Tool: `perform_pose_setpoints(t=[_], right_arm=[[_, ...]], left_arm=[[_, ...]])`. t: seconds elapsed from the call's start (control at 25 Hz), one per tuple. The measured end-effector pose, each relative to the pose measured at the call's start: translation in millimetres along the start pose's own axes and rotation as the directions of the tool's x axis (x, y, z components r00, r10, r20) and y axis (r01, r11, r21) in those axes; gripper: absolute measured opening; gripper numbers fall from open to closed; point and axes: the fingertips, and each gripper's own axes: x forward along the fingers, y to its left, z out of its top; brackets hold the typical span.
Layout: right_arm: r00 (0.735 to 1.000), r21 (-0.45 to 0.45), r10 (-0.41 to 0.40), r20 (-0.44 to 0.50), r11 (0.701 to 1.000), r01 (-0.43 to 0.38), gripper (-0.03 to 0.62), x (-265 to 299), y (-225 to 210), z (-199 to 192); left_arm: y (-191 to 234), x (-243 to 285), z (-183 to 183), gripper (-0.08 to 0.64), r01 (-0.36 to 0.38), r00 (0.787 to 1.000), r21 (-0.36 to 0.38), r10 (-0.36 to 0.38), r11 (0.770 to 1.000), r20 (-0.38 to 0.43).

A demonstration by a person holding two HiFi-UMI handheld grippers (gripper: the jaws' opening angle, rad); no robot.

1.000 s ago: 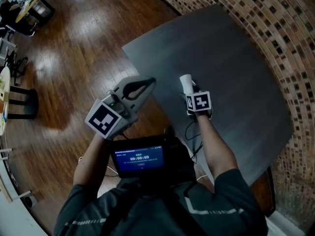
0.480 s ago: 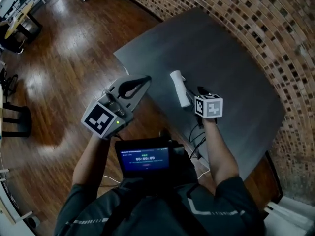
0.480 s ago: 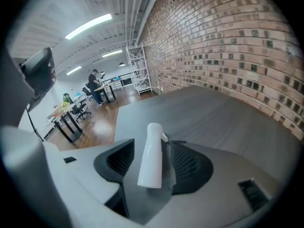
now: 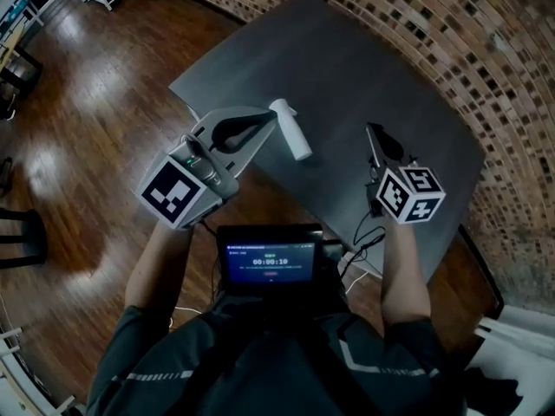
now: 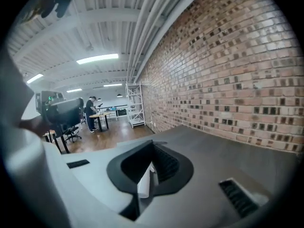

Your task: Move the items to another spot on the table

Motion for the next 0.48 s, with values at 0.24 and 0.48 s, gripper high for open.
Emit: perform_pose_setpoints(t=[0.24, 0.48], right_arm=[[0.994, 0.007, -0.024, 0.102, 1.0, 0.024, 0.005, -67, -38, 27], [0.989, -0.005, -0.021, 0.149, 1.0, 0.022, 0.003, -104, -53, 36]], left_arm=[[-38, 41, 19, 0.002, 0.018, 1.0, 0.006, -0.018, 1.0, 0.002], [-60, 62, 29, 0.002, 0.014, 1.0, 0.021, -0.014, 1.0, 0.009]])
